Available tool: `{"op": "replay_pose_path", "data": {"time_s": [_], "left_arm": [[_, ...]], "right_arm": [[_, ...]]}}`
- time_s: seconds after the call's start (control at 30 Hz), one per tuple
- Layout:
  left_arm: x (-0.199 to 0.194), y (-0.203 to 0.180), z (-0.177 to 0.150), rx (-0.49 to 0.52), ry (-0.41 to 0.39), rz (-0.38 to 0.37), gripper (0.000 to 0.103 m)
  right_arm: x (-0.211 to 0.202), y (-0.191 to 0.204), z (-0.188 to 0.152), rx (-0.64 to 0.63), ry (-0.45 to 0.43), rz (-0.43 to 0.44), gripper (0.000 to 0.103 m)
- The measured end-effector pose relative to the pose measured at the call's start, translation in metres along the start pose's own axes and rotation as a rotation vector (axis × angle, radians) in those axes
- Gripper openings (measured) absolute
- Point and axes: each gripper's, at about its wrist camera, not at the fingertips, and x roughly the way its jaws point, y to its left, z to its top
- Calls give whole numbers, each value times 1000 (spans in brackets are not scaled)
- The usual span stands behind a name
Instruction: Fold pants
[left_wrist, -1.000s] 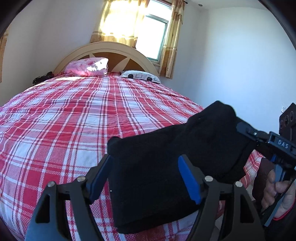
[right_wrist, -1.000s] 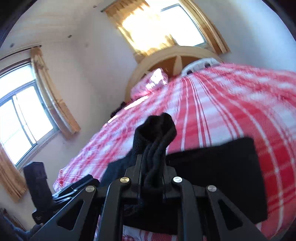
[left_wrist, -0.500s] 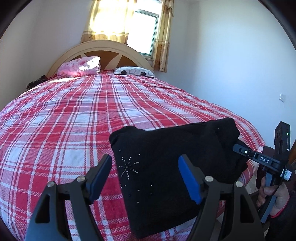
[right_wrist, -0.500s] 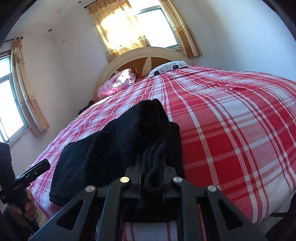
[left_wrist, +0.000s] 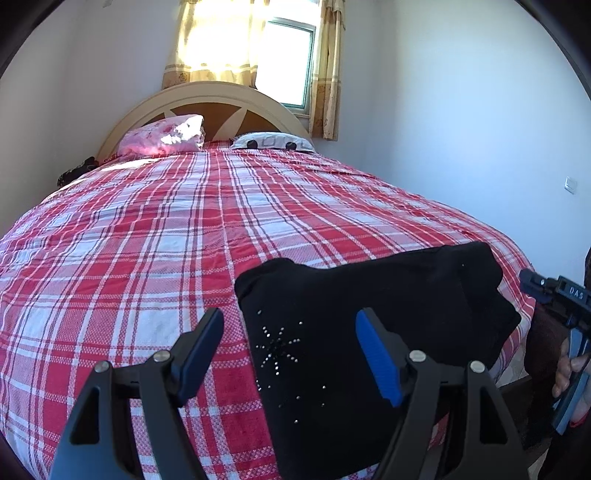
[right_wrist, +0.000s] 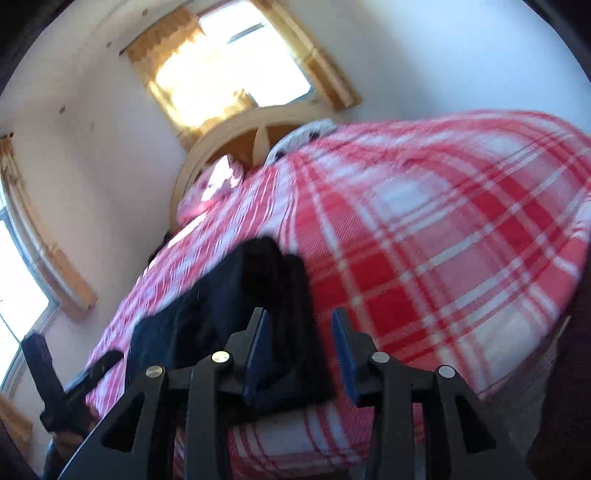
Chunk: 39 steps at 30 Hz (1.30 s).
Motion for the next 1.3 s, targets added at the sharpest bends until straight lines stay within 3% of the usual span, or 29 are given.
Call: {"op": "replay_pose_path", "data": {"time_s": [0.07,0.1,0.13,0.2,0.33,0.47,0.6,0.73,0.83,0.9,0.97,1.07,1.2,1.3], "left_arm": [[3,-7,6,22,-1,4,77],[5,-12,9,34,-6,4,77],[8,-19,14,50,-11,4,77],[16,-33,20,78,-10,3,77],[45,-54,16,126,73,51,78],[53,-50,-4,116,123,99,82],[40,-51,-20,71,95,111,84],[21,-52,-28,95,77,82,85],[13,-49,-40,115,97,73,88],[9,-47,-46,96,112,53,89],[9,-46,-51,96,133,36,89],[7,-44,-51,91,146,21,91],[-1,-39,-43,81,154,-3,90],[-14,-35,-28,76,87,-2,91]], "right_arm": [[-10,9,11,-66,-60,-52,38],[-9,19,16,-131,-50,-55,37],[-7,32,18,-201,-47,-60,25],[1,61,19,-322,-49,-22,17],[39,99,14,-482,-29,-20,17],[94,78,9,-352,102,-43,17],[103,52,11,-201,84,49,17],[95,61,17,-233,76,50,17],[53,76,10,-340,-19,117,17],[39,82,-5,-431,20,77,17],[43,66,-23,-406,127,36,17],[24,40,-39,-338,82,105,17],[13,43,-39,-376,135,64,17],[6,50,-38,-418,183,17,17]]}}
